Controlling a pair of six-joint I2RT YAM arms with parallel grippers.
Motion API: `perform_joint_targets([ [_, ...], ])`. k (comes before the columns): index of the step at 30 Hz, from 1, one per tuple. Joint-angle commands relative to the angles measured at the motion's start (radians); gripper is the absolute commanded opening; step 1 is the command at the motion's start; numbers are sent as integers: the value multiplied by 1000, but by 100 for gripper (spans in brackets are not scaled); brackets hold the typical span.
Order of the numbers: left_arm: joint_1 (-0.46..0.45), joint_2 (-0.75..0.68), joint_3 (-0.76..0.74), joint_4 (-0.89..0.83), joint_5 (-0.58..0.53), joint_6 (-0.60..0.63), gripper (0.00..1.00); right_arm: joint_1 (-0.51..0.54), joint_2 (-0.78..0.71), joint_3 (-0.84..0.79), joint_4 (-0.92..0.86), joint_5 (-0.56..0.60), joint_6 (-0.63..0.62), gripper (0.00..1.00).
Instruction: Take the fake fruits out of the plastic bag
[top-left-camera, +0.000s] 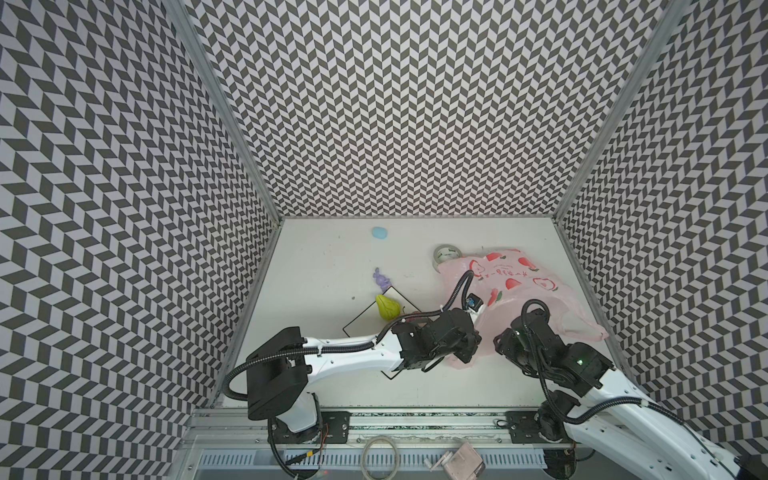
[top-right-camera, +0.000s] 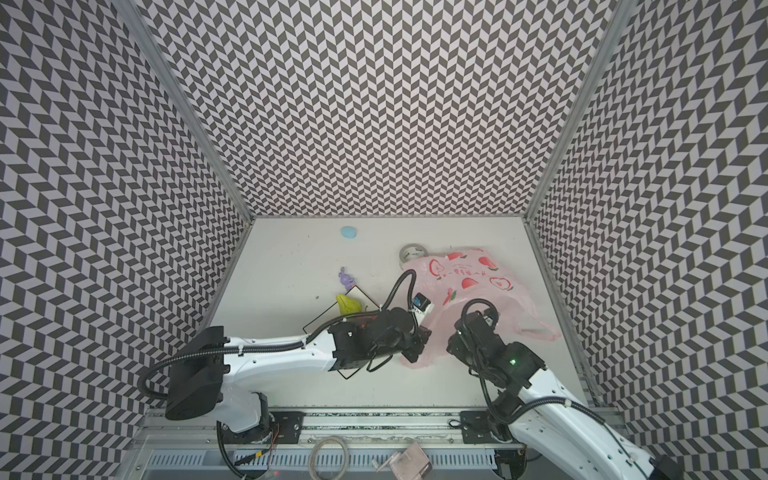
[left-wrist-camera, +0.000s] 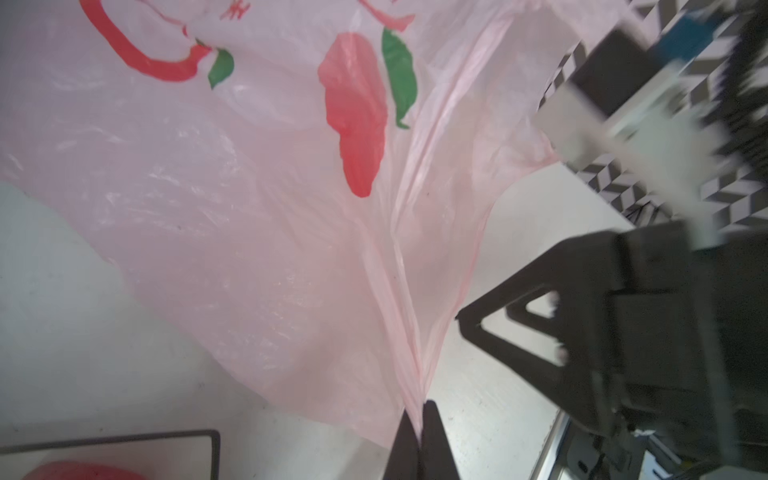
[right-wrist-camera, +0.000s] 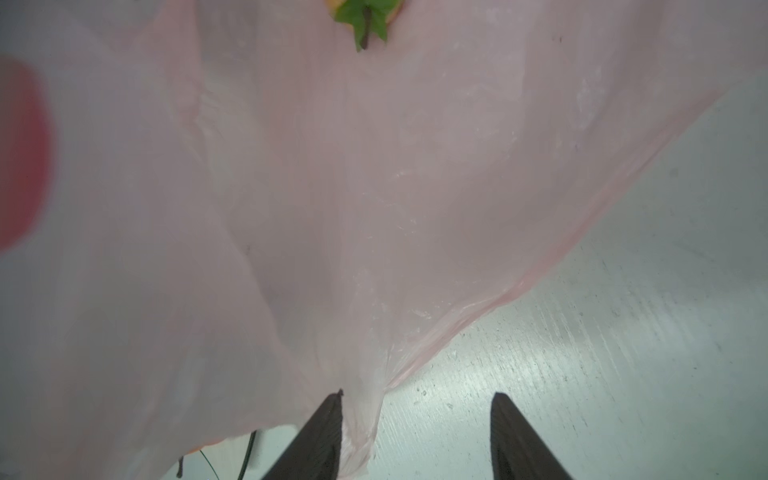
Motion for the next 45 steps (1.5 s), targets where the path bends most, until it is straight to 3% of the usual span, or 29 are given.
perform_joint_targets([
  [1,6,-43,43,49,-12,-29,0,-83,6,-23,176,-133,-32,53],
  [11,11,-39,59,34,0,-17,0,-230,65,-78,505,-168,146,50],
  [20,12,-37,54,30,29,-5,0,-302,207,-120,742,-46,164,59],
  [27,13,-31,72,21,42,16,0,-316,335,-140,904,-41,154,62],
  [45,12,-20,93,5,35,23,0,-395,594,-147,1130,-167,55,44],
])
